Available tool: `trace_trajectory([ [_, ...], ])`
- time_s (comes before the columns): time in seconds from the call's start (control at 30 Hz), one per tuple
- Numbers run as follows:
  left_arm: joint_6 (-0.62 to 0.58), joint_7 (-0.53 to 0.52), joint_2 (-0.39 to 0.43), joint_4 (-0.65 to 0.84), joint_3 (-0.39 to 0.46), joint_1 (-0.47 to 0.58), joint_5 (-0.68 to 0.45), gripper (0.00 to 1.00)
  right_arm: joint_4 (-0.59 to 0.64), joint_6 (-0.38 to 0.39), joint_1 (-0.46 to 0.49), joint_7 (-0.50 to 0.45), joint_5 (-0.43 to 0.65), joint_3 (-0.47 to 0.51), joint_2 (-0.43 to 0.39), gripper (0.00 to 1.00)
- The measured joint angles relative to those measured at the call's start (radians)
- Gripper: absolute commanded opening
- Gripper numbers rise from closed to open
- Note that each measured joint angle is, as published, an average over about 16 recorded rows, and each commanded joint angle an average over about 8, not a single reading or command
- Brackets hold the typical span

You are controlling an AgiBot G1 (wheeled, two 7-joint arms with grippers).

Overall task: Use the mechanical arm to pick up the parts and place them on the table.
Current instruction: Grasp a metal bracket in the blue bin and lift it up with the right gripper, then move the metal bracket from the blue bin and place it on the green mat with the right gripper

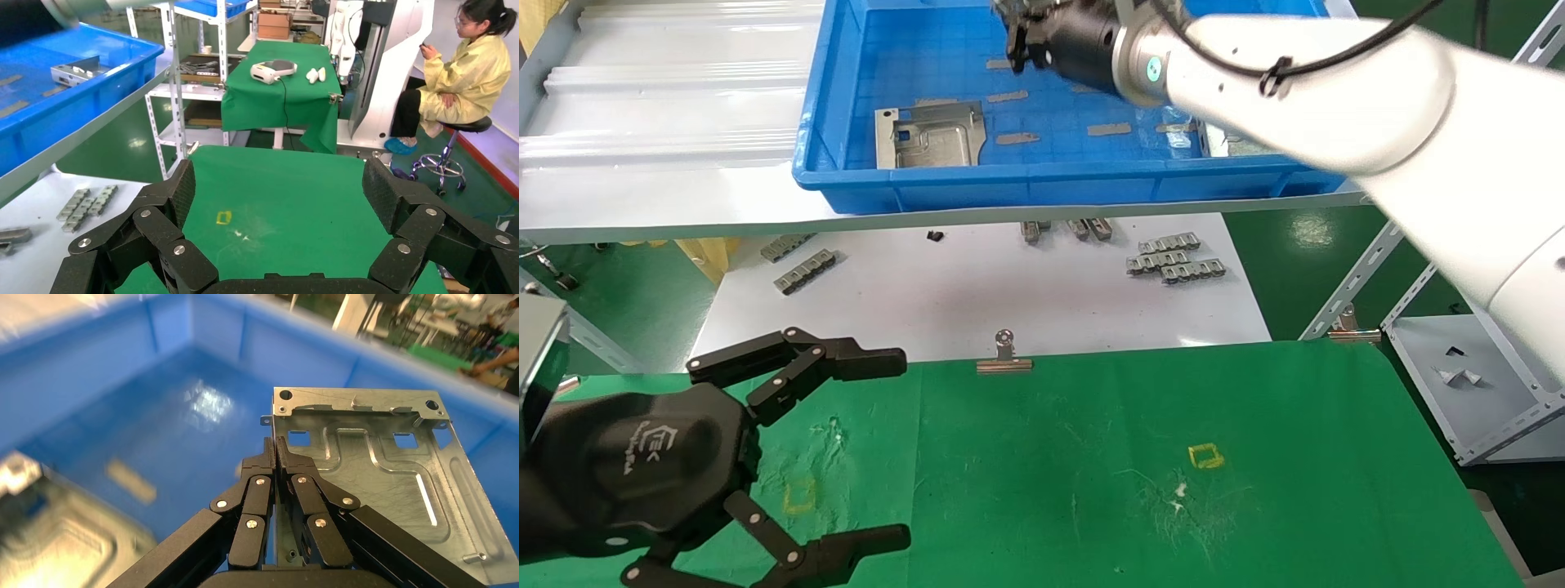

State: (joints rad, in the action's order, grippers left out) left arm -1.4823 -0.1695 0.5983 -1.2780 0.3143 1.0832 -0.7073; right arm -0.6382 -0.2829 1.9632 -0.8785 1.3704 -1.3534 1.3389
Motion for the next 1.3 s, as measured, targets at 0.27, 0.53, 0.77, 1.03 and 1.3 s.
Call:
trace_trajectory([
  [0.27,0.0,0.0,0.0,0.0,0.0,0.0,0.0,1.0,-0.173,-0.121,0.017,0.111,-0.111,0.079,-0.15,0.0],
  [0.53,0.0,0.0,0.0,0.0,0.001,0.0,0.0,1.0,-0.456,-0.336,-0.052,0.307,-0.294,0.197,-0.393,0.0],
  [0.77,0.0,0.0,0.0,0.0,0.001,0.0,0.001,1.0,-0.602,-0.555,-0.162,0.538,-0.477,0.303,-0.575,0.0],
  [1.03,0.0,0.001,0.0,0.0,0.001,0.0,0.001,1.0,-0.626,-0.846,-0.277,0.793,-0.602,0.353,-0.721,0.0],
  [1.3,0.001,0.001,-0.001,0.0,0.001,0.0,0.001,1.0,-0.522,-1.052,-0.386,1.025,-0.584,0.32,-0.786,0.0],
])
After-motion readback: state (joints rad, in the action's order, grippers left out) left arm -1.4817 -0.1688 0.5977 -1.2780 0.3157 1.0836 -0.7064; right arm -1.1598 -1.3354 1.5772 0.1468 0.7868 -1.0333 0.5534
